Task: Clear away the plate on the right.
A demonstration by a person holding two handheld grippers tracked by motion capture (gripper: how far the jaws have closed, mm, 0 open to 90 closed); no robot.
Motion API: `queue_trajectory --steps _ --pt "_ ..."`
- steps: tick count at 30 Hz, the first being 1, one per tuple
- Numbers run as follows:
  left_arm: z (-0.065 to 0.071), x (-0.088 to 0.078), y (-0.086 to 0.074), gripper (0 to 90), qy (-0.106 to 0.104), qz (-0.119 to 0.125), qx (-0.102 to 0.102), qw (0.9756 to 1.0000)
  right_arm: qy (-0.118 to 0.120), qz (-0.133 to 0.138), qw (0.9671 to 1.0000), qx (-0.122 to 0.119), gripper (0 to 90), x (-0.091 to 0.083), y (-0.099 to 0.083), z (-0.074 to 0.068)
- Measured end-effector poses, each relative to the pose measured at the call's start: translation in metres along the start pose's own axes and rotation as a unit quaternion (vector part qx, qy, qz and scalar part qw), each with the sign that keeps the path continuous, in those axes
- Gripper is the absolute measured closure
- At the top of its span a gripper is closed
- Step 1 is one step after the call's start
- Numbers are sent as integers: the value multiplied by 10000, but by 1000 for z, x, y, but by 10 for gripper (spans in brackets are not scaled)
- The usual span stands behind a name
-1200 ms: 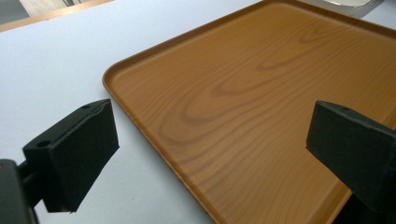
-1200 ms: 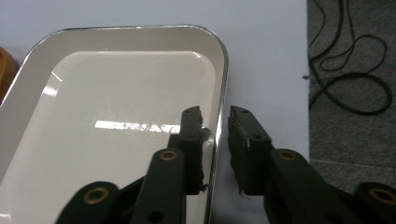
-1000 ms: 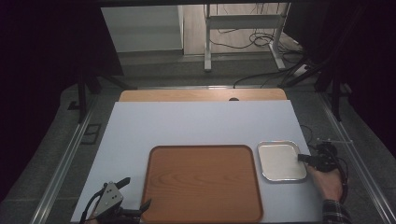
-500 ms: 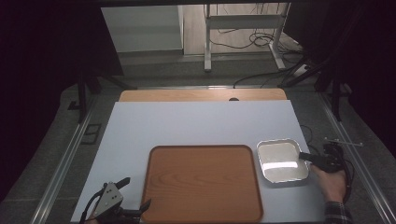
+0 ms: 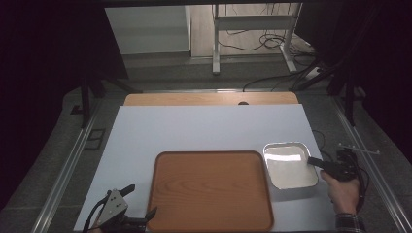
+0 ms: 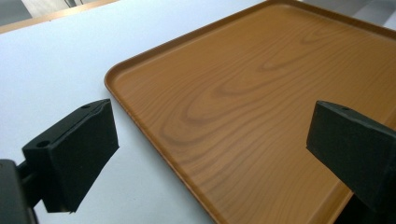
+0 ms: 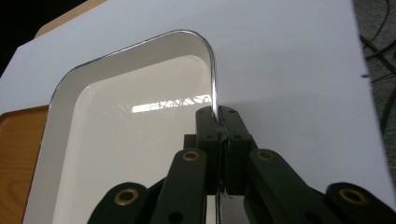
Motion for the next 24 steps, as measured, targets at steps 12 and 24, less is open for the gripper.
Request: queue_trajectory --steps 12,24 --pt "1 0 0 12 16 18 61 10000 325 -122 9992 -201 882 13 -6 -42" --pt "2 0 0 12 22 16 95 10000 588 -228 9973 -384 882 29 -13 -80"
Point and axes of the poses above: each handheld gripper's, and its own axes: x roughly forward along the jaws, y roughly out of its top, z roughly to its right, the point moved 9 cm from there along x, roughly forward along the jaws, and after that the axes turned 2 degrees about -y, right-handed, at the moved point
